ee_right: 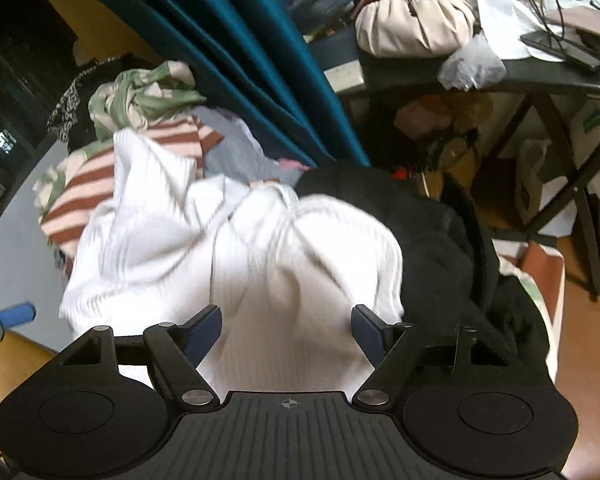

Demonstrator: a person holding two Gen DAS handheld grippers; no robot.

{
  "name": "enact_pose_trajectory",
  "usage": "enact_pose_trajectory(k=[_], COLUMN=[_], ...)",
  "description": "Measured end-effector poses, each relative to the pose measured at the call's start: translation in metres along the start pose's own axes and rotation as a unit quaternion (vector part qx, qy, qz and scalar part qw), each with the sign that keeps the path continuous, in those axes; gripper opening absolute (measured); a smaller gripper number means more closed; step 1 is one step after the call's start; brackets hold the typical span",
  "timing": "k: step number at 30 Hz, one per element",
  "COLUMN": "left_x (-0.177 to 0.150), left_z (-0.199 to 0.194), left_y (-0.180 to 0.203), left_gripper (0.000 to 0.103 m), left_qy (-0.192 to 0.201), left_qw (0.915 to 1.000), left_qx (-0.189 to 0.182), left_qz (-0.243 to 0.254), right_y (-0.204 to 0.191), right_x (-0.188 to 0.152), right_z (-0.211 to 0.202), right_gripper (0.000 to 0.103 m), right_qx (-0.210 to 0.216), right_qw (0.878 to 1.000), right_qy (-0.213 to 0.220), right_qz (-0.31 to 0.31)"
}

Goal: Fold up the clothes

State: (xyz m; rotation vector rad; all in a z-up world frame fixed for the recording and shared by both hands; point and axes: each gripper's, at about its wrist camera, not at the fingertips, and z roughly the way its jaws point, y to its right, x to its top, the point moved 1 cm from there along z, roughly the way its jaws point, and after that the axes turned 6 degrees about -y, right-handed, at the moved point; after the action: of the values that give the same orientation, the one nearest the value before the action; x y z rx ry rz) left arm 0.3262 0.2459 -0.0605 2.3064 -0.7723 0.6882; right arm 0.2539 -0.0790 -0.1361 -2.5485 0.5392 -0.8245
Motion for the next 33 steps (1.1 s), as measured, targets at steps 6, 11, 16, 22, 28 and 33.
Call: enact_pose_trajectory(k=[6,11,16,22,28,33], left_x=[-0.045,-0.077,-0.106,-0.138,-0.191,-0.186], left_z=[-0.016,-0.006,0.011,0.010,0.004,0.017], left_y=[-0.031,-0.041,-0.039,-0.047,-0.072,-0.088], left_gripper=[0.089,0.089,0.089,0.089,0.089,0.089], left_qy=[-0.027,-0.055,-0.088,-0.139,-0.213,-0.197], left_qw=[0.9989,0.9968,0.9921,0.9886,0.9747,0.9790], left_qx=[0.015,0.047,0.030,-0.028,-0.067,-0.043], left_qz=[-0.035,0.032,0.084,0.051,-0.012,-0.031], right_y=[-0.007,-0.039,-0.082,-0.105,-0.110,-0.112], right_x=[-0.036,-0.078,-0.112,-0.126,-0.143,-0.155], right_z=[-0.016,-0.008,0.015,0.044,0.051,0.054], right_gripper=[0.070,0.080,0.091,0.091,0.092,0.093], right_qx=[-0.025,-0.054,-0.092,-0.102,-0.104,-0.118], right_qw=[1.000,0.998,0.988,0.985,0.985,0.981], right_qy=[0.003,-0.035,-0.064,-0.088,-0.113,-0.136], right_qz=[0.015,-0.021,-0.108,-0.109,-0.083,-0.076])
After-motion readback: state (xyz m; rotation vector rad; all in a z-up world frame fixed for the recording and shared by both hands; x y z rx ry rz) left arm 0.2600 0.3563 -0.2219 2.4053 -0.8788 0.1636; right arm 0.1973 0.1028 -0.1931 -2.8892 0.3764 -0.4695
